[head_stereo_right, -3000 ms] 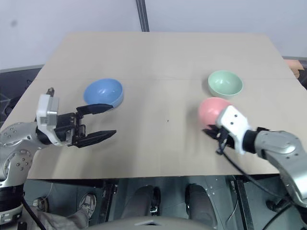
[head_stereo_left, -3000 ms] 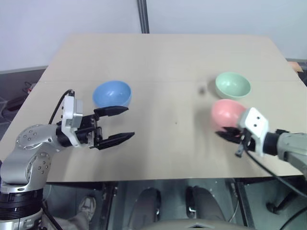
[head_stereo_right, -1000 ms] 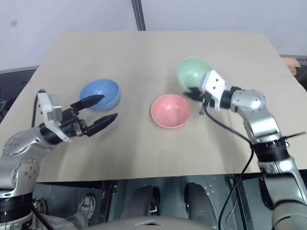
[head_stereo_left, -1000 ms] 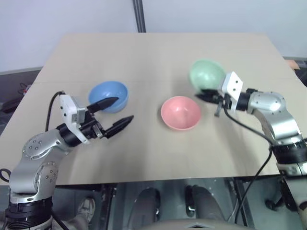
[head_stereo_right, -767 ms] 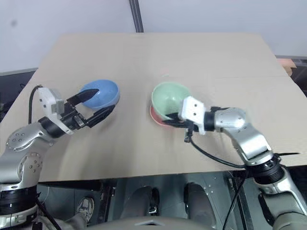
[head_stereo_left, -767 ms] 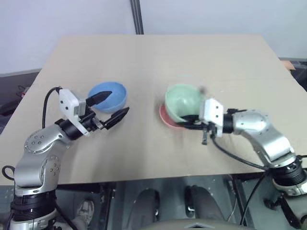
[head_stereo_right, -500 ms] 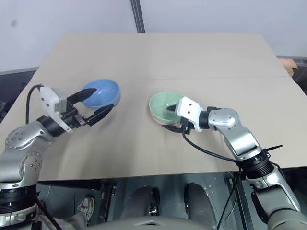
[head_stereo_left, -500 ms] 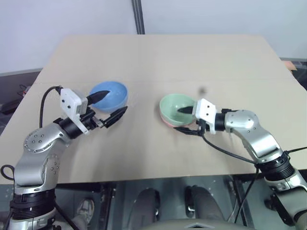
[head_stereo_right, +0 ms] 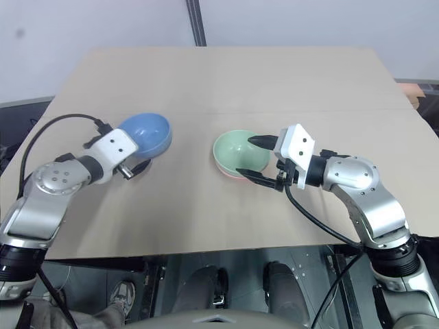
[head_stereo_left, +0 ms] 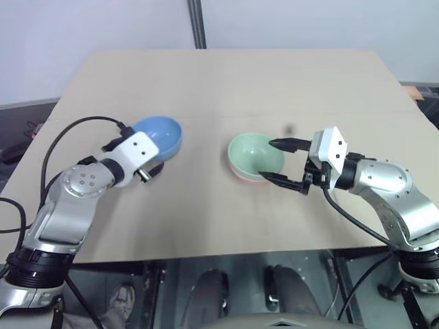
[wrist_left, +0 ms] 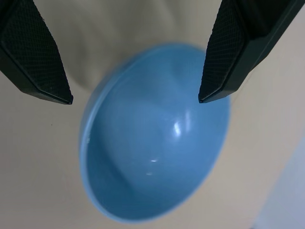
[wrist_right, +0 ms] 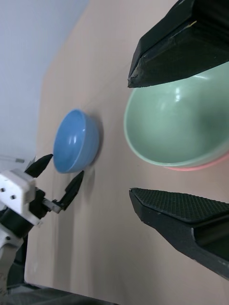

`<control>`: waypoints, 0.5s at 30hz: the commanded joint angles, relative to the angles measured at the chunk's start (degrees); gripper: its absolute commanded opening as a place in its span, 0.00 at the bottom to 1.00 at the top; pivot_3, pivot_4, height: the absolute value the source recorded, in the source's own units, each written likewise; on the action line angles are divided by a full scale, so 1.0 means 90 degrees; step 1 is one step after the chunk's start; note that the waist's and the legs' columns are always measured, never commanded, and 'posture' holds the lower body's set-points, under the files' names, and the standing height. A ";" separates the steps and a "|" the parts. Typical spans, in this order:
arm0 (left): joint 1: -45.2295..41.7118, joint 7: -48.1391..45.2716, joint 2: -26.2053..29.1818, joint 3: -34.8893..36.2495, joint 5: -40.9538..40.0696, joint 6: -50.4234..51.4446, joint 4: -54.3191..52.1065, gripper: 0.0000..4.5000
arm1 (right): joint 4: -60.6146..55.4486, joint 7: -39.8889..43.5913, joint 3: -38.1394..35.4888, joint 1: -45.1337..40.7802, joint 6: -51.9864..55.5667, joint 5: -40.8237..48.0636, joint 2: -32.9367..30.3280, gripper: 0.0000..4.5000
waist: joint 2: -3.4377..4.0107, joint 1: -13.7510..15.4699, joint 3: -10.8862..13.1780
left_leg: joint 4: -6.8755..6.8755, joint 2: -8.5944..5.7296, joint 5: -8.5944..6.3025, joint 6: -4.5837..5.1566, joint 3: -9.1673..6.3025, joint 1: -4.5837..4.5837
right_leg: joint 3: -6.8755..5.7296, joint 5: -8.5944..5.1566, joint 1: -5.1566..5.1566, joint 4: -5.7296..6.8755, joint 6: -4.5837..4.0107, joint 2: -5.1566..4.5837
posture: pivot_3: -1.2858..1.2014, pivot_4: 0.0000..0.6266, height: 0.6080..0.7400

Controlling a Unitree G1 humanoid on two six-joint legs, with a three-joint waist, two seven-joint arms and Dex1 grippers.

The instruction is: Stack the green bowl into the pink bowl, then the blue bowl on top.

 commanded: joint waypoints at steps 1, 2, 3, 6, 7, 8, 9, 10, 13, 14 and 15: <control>-0.0296 -0.0139 0.0055 -0.0060 0.0195 -0.0119 0.0160 0.62 | -0.0257 -0.0162 -0.0318 0.0092 -0.0014 0.0107 -0.0075 0.79 | -0.0001 0.0014 0.0001 | 0.0000 0.0000 0.0000 -0.0001 -0.0001 -0.0009 | 0.0000 0.0000 -0.0009 0.0007 0.0000 0.0000 | 0.52 0.24 1.00; -0.0363 -0.0184 0.0037 -0.0095 0.0199 -0.0146 0.0255 0.51 | -0.0261 -0.0181 -0.0331 0.0151 -0.0043 0.0087 -0.0091 0.79 | -0.0001 0.0020 0.0001 | 0.0000 -0.0001 0.0001 -0.0001 -0.0002 -0.0011 | 0.0000 0.0000 -0.0012 0.0012 -0.0001 0.0000 | 0.52 0.24 1.00; -0.0414 -0.0283 0.0032 -0.0150 0.0183 -0.0185 0.0321 0.39 | -0.0262 -0.0194 -0.0350 0.0217 -0.0086 0.0063 -0.0106 0.79 | -0.0001 0.0026 0.0001 | 0.0000 -0.0002 0.0001 -0.0001 -0.0002 -0.0011 | 0.0000 0.0000 -0.0012 0.0013 -0.0001 0.0001 | 0.52 0.24 1.00; -0.0446 -0.0427 -0.0067 -0.0150 0.0103 -0.0651 0.0308 0.09 | -0.0299 -0.0260 -0.0391 0.0335 -0.0110 0.0043 -0.0129 0.79 | -0.0001 0.0032 0.0001 | 0.0000 -0.0004 0.0000 0.0000 0.0002 -0.0013 | 0.0003 0.0000 -0.0012 0.0012 0.0001 0.0000 | 0.52 0.24 1.00; -0.0450 -0.0445 -0.0106 -0.0092 0.0065 -0.0915 0.0218 0.01 | -0.0308 -0.0291 -0.0420 0.0377 -0.0108 0.0040 -0.0137 0.79 | -0.0002 0.0032 0.0001 | 0.0001 -0.0004 0.0000 0.0000 0.0004 -0.0013 | 0.0005 0.0000 -0.0012 0.0011 0.0001 0.0000 | 0.52 0.24 1.00; -0.0520 -0.0587 -0.0147 -0.0073 -0.0053 -0.0772 0.0141 0.01 | -0.0312 -0.0310 -0.0454 0.0427 -0.0122 0.0032 -0.0157 0.79 | -0.0005 0.0037 0.0002 | 0.0002 -0.0004 0.0000 0.0000 0.0006 -0.0014 | 0.0007 0.0000 -0.0012 0.0008 0.0001 -0.0001 | 0.52 0.24 1.00; -0.0585 -0.0711 -0.0182 -0.0050 -0.0156 -0.0725 0.0095 0.01 | -0.0316 -0.0324 -0.0488 0.0477 -0.0142 0.0023 -0.0182 0.79 | -0.0005 0.0042 0.0002 | 0.0003 -0.0004 0.0000 0.0000 0.0005 -0.0014 | 0.0007 0.0000 -0.0011 0.0007 0.0001 -0.0002 | 0.52 0.24 1.00; -0.0637 -0.0857 -0.0187 -0.0032 -0.0256 -0.0838 0.0028 0.01 | -0.0331 -0.0356 -0.0523 0.0522 -0.0141 0.0020 -0.0200 0.79 | -0.0005 0.0046 0.0002 | 0.0005 -0.0004 0.0000 0.0000 0.0005 -0.0015 | 0.0007 0.0000 -0.0011 0.0008 0.0001 -0.0002 | 0.52 0.24 1.00; -0.0791 -0.1277 -0.0197 0.0001 -0.0560 -0.1226 -0.0240 0.01 | -0.0393 -0.0484 -0.0602 0.0613 -0.0095 0.0014 -0.0237 0.79 | -0.0006 0.0052 0.0003 | 0.0006 -0.0004 0.0000 0.0000 0.0003 -0.0014 | 0.0006 0.0000 -0.0011 0.0012 0.0001 -0.0001 | 0.52 0.24 1.00; -0.1006 -0.1430 -0.0259 -0.0052 -0.0708 -0.1185 -0.0342 0.01 | -0.0437 -0.0551 -0.0672 0.0664 -0.0056 0.0015 -0.0259 0.79 | -0.0006 0.0051 0.0003 | 0.0006 -0.0004 0.0000 0.0000 0.0003 -0.0014 | 0.0006 0.0000 -0.0011 0.0012 0.0001 -0.0001 | 0.52 0.24 1.00; -0.1209 -0.1590 -0.0315 -0.0108 -0.0844 -0.1174 -0.0413 0.01 | -0.0475 -0.0618 -0.0733 0.0707 -0.0018 0.0018 -0.0276 0.79 | -0.0007 0.0051 0.0003 | 0.0006 -0.0005 0.0001 0.0000 0.0004 -0.0013 | 0.0007 0.0000 -0.0011 0.0013 0.0001 -0.0001 | 0.52 0.24 1.00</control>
